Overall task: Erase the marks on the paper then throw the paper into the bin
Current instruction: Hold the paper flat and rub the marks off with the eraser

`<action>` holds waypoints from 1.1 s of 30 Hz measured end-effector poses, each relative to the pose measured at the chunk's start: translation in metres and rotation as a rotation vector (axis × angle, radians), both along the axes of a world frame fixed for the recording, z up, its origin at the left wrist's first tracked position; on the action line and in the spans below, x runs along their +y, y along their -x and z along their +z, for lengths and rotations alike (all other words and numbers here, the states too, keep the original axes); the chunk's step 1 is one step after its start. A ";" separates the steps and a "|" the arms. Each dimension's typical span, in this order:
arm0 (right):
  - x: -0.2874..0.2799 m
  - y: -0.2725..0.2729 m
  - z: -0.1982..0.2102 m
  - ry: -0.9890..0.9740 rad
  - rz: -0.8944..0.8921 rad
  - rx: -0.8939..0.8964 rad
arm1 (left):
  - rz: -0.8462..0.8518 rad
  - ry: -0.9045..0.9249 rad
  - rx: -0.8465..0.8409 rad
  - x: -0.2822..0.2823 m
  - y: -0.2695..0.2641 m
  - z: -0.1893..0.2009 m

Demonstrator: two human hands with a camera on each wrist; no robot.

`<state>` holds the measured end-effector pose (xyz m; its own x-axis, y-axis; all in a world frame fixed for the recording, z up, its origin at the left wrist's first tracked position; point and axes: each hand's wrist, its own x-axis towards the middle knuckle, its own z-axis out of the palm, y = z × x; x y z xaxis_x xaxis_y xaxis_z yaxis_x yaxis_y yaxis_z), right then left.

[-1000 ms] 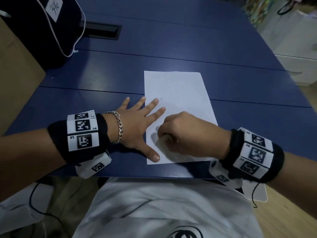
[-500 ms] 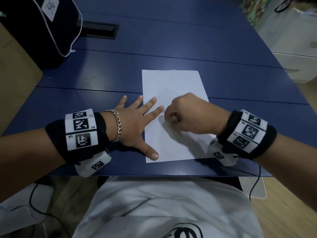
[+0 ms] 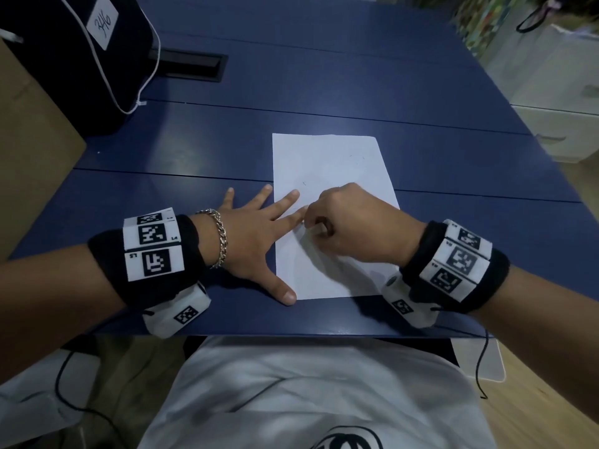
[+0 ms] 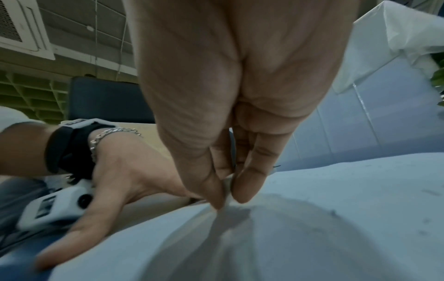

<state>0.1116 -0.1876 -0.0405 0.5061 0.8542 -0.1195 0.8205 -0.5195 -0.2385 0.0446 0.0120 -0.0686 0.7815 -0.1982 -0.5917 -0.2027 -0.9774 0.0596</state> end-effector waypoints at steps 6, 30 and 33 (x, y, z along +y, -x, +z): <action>-0.002 0.019 0.002 0.121 0.208 0.059 | 0.014 -0.019 -0.001 -0.001 0.000 -0.001; -0.010 -0.020 0.004 0.027 -0.067 -0.003 | 0.018 -0.024 0.006 0.000 -0.002 -0.002; -0.010 0.005 0.003 0.062 0.065 -0.001 | 0.013 -0.025 0.004 -0.001 -0.003 -0.003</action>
<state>0.1070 -0.1972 -0.0374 0.4499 0.8761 -0.1733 0.8531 -0.4790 -0.2068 0.0475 0.0114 -0.0719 0.7816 -0.1730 -0.5993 -0.1899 -0.9812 0.0354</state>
